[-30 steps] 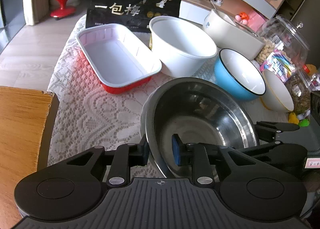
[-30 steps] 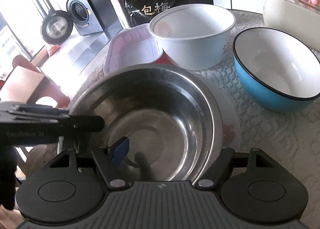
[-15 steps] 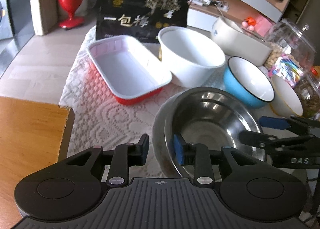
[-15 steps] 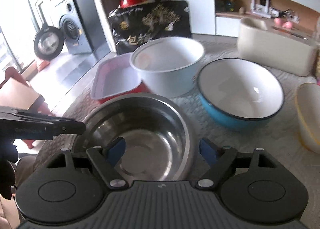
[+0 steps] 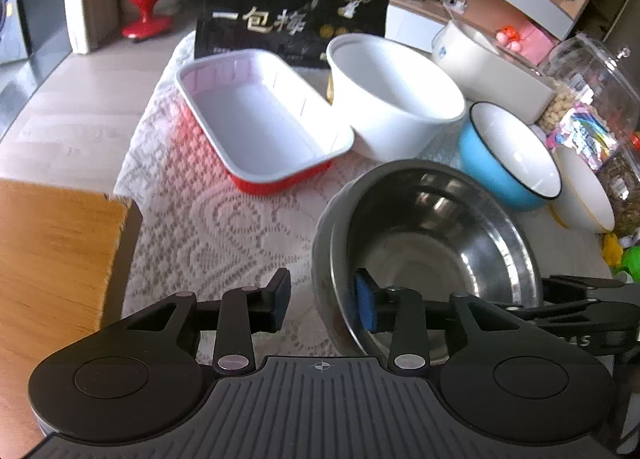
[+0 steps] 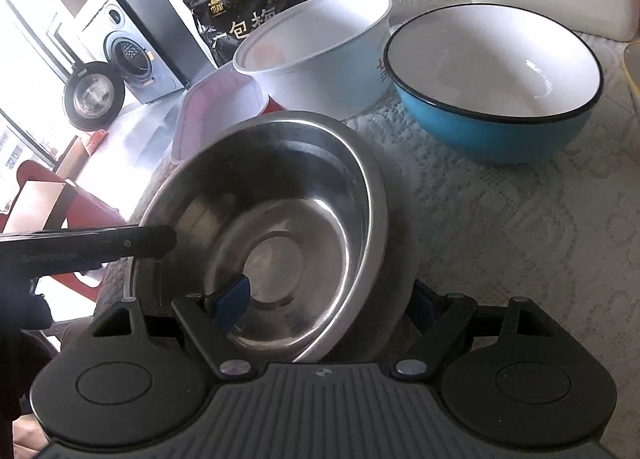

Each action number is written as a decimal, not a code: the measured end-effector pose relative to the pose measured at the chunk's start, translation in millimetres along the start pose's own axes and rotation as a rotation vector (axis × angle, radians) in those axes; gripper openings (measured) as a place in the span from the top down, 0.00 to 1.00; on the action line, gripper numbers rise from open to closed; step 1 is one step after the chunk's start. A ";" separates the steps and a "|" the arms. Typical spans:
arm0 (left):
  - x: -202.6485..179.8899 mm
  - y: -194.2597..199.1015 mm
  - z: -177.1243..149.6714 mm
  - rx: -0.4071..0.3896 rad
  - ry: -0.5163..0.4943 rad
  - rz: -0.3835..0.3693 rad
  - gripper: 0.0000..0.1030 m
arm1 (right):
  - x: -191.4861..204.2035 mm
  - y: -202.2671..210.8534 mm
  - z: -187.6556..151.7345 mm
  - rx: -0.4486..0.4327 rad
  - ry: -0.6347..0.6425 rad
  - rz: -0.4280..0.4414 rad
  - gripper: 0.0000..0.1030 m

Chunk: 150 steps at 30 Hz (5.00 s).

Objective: Organize plates and bowls

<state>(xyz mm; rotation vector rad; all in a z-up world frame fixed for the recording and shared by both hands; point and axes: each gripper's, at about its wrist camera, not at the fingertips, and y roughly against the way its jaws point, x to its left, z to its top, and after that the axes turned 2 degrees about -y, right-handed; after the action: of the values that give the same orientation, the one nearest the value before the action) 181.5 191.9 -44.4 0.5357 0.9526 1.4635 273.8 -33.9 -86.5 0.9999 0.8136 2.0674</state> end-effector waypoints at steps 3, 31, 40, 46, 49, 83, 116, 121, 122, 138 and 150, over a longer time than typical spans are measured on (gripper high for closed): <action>-2.2 18.8 5.4 -0.076 -0.005 -0.009 0.64 | 0.7 0.2 -0.5 -0.001 0.002 0.003 0.20; -18.5 -35.1 7.1 0.110 0.024 -0.088 0.55 | -5.6 16.2 -8.1 0.010 -0.017 0.040 0.18; -44.5 -38.1 4.3 0.102 -0.050 -0.118 0.55 | -28.7 24.4 -15.7 0.015 -0.051 0.015 0.18; -46.6 -39.7 4.7 0.095 -0.060 -0.104 0.56 | -26.9 23.2 -18.3 -0.004 -0.040 0.011 0.17; -45.5 -39.6 4.2 0.091 -0.063 -0.108 0.56 | -28.1 23.2 -18.4 -0.005 -0.041 0.014 0.17; -227.9 -2.2 15.8 -0.208 -0.118 -0.284 0.61 | -103.8 173.8 -24.4 -0.546 0.107 -0.452 0.08; -296.7 -147.0 53.6 0.066 -0.010 -0.266 0.72 | -255.3 84.3 65.7 -0.329 -0.295 -0.270 0.32; -299.8 -156.1 56.0 0.070 -0.012 -0.245 0.72 | -258.2 85.7 64.0 -0.319 -0.303 -0.254 0.34; -301.0 -157.2 55.8 0.071 -0.017 -0.245 0.72 | -259.5 83.2 65.1 -0.314 -0.308 -0.253 0.36; -289.7 -142.6 33.1 0.095 -0.076 -0.259 0.66 | -226.2 87.0 49.8 -0.278 -0.216 -0.231 0.44; -243.4 -96.5 -15.0 0.146 -0.089 -0.295 0.66 | -186.6 107.3 -12.6 -0.187 -0.200 -0.121 0.43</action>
<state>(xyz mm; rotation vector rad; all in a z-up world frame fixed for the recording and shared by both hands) 261.2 -55.5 -79.4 0.5370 1.0253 1.1041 317.0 -245.2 -84.9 1.0092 0.5532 1.8674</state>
